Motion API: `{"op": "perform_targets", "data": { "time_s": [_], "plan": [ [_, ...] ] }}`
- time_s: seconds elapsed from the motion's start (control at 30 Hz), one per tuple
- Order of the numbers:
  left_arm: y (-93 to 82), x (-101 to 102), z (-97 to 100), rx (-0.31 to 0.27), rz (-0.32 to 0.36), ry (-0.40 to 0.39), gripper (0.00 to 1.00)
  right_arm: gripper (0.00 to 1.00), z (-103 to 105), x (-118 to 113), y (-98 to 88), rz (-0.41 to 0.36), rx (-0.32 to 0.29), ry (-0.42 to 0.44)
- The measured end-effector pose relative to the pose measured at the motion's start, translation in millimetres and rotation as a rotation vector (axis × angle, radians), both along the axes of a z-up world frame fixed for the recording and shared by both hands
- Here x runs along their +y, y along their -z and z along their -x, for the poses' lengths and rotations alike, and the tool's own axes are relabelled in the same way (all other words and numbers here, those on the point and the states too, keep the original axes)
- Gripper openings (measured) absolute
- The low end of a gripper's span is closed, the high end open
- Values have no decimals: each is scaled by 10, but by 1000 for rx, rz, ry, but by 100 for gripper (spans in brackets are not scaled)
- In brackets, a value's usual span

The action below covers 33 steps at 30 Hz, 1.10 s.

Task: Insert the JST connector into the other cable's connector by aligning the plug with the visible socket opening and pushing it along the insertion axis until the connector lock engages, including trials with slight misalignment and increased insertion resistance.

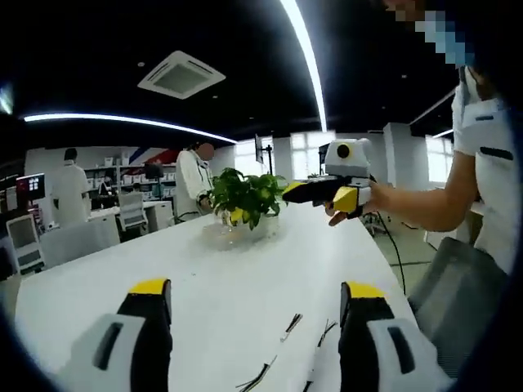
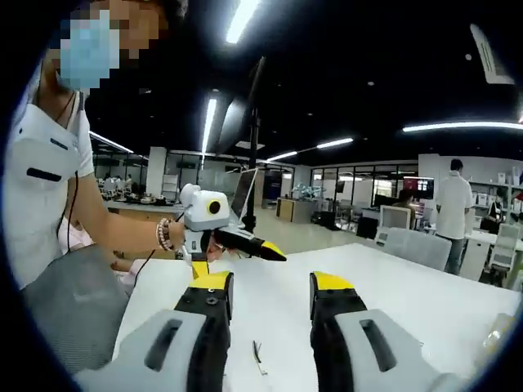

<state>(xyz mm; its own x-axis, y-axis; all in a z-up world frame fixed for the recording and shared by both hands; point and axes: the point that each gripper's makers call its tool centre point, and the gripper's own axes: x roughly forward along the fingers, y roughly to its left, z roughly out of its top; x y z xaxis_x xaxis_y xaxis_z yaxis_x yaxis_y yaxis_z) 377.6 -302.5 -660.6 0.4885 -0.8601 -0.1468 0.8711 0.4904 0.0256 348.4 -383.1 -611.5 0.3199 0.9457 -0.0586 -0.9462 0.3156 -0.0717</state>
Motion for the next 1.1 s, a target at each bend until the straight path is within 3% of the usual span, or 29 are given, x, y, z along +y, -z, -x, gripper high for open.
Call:
{"op": "perform_targets", "data": {
  "time_s": [0.1,0.17,0.23,0.5,0.6,0.77,0.93,1.1],
  "plan": [
    [102,-24,-29,-31,-10,2,84,28,-50,12,166,36,2,3],
    [170,-51,-29,-13,7,15,83,31,-91,21,279,46,25,0],
    [256,-85,-34,5,8,29,81,28,-125,26,394,66,21,3],
    [688,-190,-43,50,-74,82,70,23,-225,39,793,97,58,7],
    [831,-235,-39,60,-99,103,60,22,-232,33,953,131,75,4],
    [1023,-321,-8,55,-162,130,58,19,-225,-20,1298,196,125,-3],
    [1270,-346,18,106,-179,154,45,18,-205,-37,1548,227,181,7],
    [1515,-307,21,127,-219,138,43,17,-209,-56,1768,252,218,12]
  ]
}}
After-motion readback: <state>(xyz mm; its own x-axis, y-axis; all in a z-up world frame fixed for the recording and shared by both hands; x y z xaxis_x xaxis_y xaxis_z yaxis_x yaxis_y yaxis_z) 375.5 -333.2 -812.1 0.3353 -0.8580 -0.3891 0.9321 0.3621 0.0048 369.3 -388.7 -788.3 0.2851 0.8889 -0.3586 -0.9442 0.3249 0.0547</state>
